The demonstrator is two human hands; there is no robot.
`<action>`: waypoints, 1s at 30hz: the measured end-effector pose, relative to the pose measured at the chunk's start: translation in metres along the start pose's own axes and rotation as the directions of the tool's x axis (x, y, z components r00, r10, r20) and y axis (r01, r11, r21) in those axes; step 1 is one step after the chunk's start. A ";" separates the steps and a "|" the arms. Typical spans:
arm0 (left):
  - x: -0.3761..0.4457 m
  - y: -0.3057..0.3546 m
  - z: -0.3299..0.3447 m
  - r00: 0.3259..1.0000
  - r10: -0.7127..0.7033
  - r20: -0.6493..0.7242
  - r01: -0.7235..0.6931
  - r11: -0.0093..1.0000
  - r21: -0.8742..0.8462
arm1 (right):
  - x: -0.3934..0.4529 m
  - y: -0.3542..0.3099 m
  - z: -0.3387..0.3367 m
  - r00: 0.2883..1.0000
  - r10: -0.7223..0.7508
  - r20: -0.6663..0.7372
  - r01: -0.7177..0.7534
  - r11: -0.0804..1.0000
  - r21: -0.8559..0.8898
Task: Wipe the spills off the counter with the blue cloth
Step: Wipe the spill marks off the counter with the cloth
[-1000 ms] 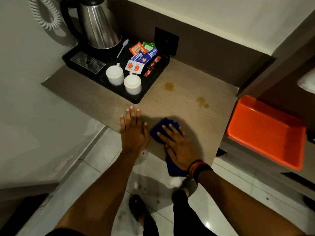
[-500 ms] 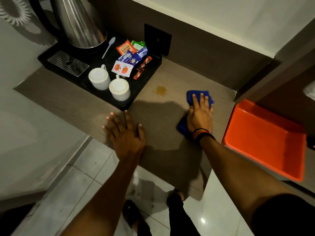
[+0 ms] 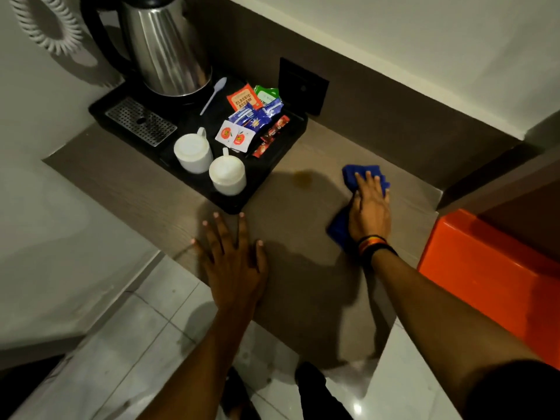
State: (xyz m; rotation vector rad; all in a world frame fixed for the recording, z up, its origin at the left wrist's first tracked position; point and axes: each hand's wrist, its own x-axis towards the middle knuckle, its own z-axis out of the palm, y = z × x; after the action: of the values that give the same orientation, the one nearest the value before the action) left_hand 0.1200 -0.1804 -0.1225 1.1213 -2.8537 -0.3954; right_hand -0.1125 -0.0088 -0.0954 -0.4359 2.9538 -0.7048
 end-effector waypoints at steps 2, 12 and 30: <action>-0.001 -0.001 0.002 1.000 0.008 -0.017 -0.008 1.000 -0.011 | 0.021 -0.024 0.010 0.999 -0.042 -0.002 0.042 0.998 0.045; -0.001 0.000 -0.004 1.000 0.002 0.014 -0.001 1.000 -0.024 | -0.078 -0.003 -0.005 0.814 -0.493 0.307 0.521 0.853 -0.015; -0.001 -0.026 -0.017 0.991 0.097 -0.096 -0.118 0.962 -0.246 | -0.159 -0.014 -0.002 0.838 -0.445 0.317 0.486 0.872 -0.061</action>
State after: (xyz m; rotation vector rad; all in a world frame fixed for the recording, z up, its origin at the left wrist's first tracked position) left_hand 0.1400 -0.2016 -0.1130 0.9105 -2.6820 -0.6643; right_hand 0.0428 0.0258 -0.0861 -1.1934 2.6295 -0.4130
